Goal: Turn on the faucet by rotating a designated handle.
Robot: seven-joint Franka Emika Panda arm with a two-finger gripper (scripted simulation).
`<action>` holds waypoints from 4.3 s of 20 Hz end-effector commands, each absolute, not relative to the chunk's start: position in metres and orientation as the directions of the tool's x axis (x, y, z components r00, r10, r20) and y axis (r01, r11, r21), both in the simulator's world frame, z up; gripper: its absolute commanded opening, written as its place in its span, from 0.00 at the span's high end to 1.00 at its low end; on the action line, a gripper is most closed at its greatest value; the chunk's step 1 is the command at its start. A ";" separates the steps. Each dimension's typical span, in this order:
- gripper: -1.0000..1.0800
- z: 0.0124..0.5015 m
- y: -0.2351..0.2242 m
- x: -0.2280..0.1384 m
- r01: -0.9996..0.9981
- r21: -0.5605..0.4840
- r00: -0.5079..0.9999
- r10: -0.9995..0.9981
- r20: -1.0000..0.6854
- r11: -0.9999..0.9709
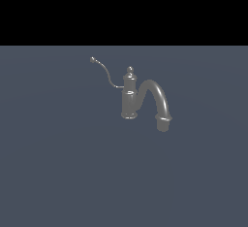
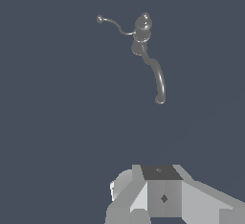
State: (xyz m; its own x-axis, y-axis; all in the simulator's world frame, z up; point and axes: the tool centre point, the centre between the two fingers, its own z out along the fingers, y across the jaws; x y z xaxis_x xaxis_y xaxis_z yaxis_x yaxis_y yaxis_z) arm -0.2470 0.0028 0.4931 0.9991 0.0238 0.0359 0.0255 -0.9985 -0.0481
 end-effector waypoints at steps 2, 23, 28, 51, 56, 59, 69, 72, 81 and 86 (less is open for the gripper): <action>1.00 0.493 0.003 -0.247 0.025 -0.048 0.999 0.023 0.036 -0.999; 1.00 0.447 0.055 -0.204 -0.222 -0.046 0.975 -0.223 0.024 -0.974; 1.00 0.427 0.074 -0.182 -0.322 -0.045 0.946 -0.323 0.019 -0.946; 1.00 0.338 0.124 -0.062 -0.718 -0.032 0.696 -0.718 0.000 -0.695; 1.00 0.319 0.126 -0.035 -0.784 -0.026 0.620 -0.785 -0.002 -0.620; 1.00 0.307 0.126 -0.018 -0.821 -0.023 0.570 -0.821 -0.002 -0.570; 1.00 0.267 0.117 0.038 -0.921 -0.009 0.389 -0.921 -0.001 -0.389; 1.00 0.258 0.112 0.051 -0.939 -0.006 0.344 -0.939 0.000 -0.344; 1.00 0.242 0.103 0.075 -0.967 0.000 0.256 -0.967 0.001 -0.256; 1.00 0.241 0.102 0.076 -0.968 0.000 0.251 -0.968 0.000 -0.251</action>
State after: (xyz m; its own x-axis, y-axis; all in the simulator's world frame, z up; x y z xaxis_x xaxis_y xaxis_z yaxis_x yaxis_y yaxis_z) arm 0.0758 0.1016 0.2410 0.2513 -0.9679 0.0004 -0.9679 -0.2513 0.0010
